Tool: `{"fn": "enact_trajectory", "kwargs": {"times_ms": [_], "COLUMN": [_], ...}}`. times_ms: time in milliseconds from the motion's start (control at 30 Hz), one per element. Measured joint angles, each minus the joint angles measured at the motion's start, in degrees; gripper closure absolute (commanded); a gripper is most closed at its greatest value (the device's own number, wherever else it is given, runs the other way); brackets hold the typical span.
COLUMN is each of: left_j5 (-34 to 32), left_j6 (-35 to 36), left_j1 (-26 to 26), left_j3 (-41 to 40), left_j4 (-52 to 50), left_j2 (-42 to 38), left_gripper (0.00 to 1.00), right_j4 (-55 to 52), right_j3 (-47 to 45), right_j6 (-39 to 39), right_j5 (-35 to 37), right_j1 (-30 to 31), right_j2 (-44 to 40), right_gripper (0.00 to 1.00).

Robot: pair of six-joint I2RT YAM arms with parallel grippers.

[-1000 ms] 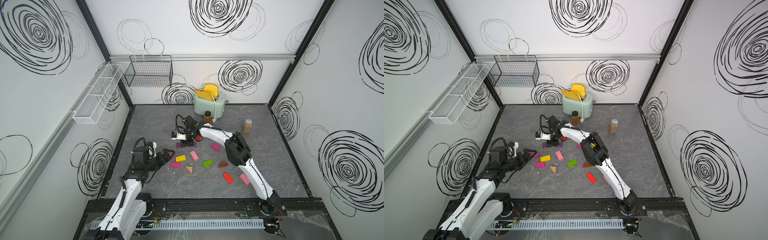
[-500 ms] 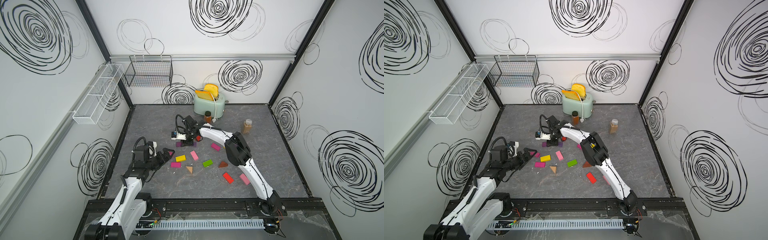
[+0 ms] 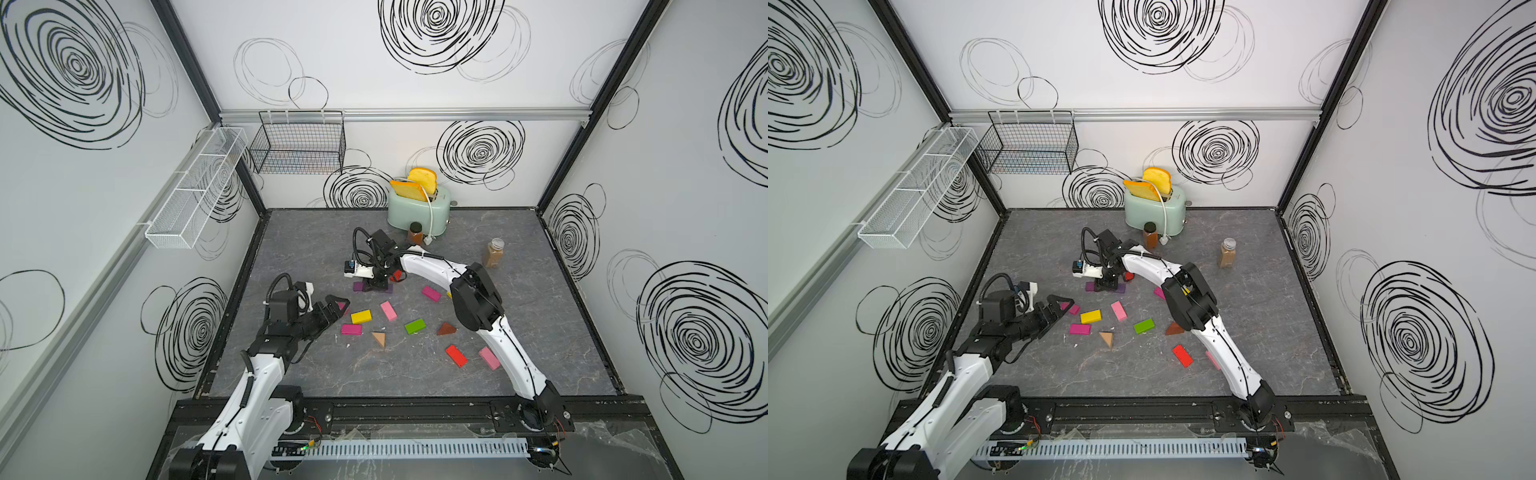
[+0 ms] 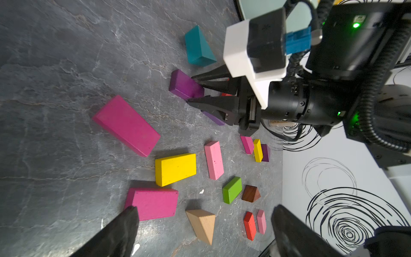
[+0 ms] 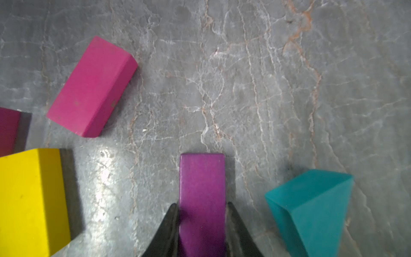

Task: Assemble a piece of candy with building blocks
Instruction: Adjust the building block at the center of the board.

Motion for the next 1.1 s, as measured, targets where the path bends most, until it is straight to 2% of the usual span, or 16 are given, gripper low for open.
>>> {"fn": "enact_trajectory", "kwargs": {"times_ms": [1100], "left_j5": [0.0], "left_j6": [0.4], "left_j1": [0.0], "left_j3": [0.0], "left_j4": [0.1], "left_j2": [0.4], "left_gripper": [0.02], "right_j4": [2.6], "right_j3": [-8.2], "right_j6": [2.9], "right_j5": [0.5], "right_j1": [-1.2], "right_j2": [-4.7], "right_gripper": [0.70]}}
